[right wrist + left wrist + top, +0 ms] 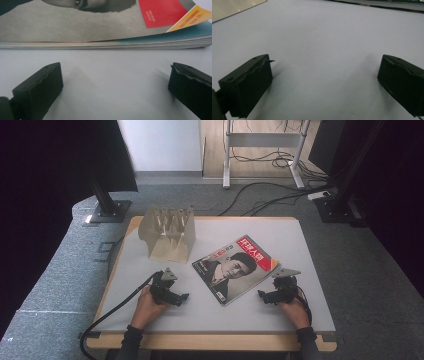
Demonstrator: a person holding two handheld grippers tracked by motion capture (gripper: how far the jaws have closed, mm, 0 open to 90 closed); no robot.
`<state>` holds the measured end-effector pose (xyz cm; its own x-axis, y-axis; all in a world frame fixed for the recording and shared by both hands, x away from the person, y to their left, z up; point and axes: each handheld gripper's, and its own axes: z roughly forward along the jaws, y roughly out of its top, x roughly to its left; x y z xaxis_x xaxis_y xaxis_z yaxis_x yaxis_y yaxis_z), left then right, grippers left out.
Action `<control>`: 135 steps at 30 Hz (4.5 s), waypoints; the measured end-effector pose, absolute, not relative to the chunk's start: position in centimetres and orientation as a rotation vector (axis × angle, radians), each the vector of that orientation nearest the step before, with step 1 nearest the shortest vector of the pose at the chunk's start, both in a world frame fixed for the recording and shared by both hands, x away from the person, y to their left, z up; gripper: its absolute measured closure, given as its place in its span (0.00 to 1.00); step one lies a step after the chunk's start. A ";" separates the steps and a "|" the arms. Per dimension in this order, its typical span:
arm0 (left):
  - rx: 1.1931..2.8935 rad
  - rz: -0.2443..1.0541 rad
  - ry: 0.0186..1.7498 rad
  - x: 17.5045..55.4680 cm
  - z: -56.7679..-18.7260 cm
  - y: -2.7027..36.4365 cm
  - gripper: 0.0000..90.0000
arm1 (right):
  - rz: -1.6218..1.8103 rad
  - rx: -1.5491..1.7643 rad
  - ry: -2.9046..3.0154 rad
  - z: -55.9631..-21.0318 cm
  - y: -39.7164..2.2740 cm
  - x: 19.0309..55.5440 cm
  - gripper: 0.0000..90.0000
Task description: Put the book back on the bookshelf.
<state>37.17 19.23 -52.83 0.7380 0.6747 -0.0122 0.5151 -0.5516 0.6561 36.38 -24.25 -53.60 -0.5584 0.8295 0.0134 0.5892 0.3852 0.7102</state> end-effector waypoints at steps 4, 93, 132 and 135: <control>2.283 0.317 0.892 37.2 -52.8 19.2 0.00 | 0.969 1.234 2.305 -53.6 -24.2 36.4 0.00; 2.325 0.212 0.760 48.1 -52.6 8.4 0.00 | 1.000 1.180 2.404 -52.9 -25.2 46.8 0.05; 2.341 0.188 0.703 37.7 -52.6 12.5 0.00 | 1.043 1.092 2.424 -53.1 -22.6 36.4 0.06; 2.336 0.191 0.706 37.1 -52.6 12.6 0.00 | 1.027 1.094 2.407 -52.9 -23.0 35.2 0.06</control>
<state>37.08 12.62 -52.63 0.8422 0.5365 -0.0529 0.4367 -0.6214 0.6505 35.20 -23.03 -52.92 -0.6628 0.7486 0.0177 0.5309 0.4531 0.7162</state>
